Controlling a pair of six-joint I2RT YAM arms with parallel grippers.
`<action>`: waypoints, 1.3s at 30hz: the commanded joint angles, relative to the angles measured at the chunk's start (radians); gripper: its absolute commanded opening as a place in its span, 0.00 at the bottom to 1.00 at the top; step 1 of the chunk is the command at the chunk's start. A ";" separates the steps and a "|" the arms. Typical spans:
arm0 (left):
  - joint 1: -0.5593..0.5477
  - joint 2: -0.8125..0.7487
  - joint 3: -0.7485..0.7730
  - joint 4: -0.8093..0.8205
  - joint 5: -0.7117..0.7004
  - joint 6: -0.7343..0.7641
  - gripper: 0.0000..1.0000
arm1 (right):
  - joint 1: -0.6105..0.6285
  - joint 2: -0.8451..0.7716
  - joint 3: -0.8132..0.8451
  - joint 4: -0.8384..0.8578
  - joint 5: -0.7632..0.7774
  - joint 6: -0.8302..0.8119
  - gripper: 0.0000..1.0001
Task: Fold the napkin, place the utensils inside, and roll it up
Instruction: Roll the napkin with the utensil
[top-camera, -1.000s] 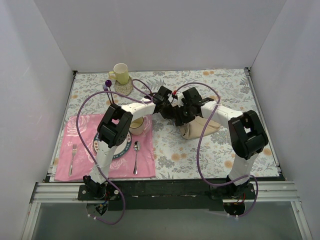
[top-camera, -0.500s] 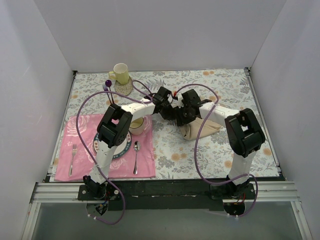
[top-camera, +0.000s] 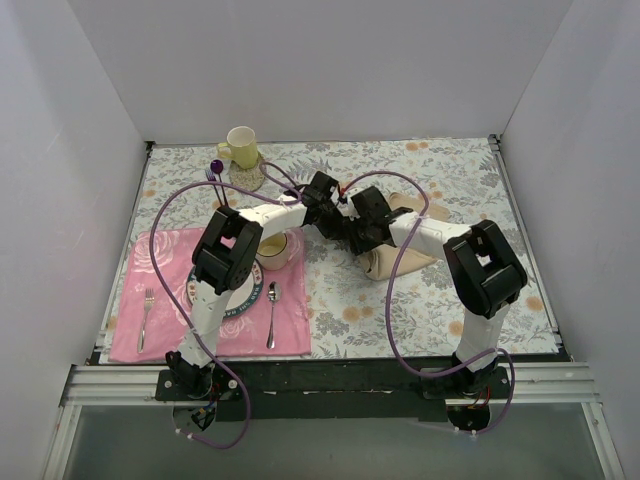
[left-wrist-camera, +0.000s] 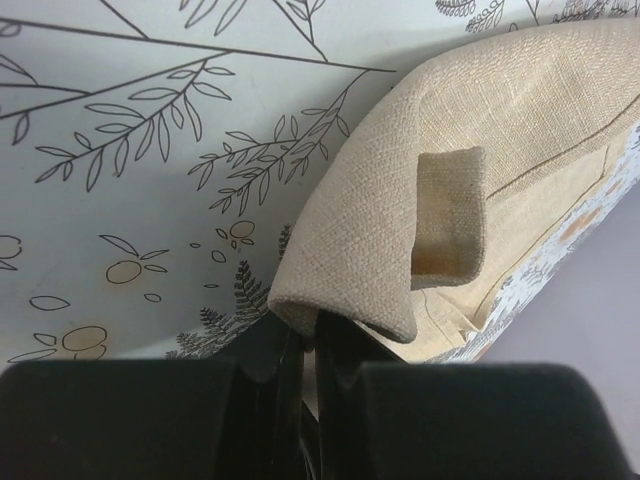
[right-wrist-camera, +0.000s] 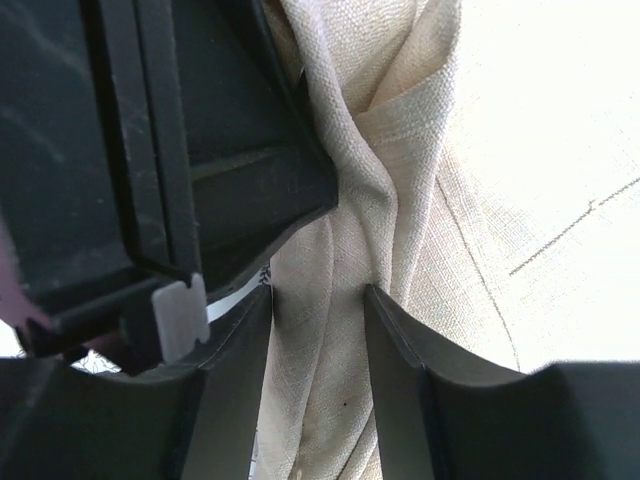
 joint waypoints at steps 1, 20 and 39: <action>-0.004 -0.083 0.013 -0.080 0.037 0.001 0.00 | 0.006 0.070 -0.045 -0.030 0.014 0.012 0.47; -0.003 -0.195 0.056 -0.121 -0.180 0.359 0.59 | -0.227 0.084 -0.290 0.353 -0.689 0.238 0.01; -0.026 -0.331 -0.352 0.291 0.017 0.219 0.26 | -0.417 0.251 -0.301 0.449 -0.978 0.371 0.01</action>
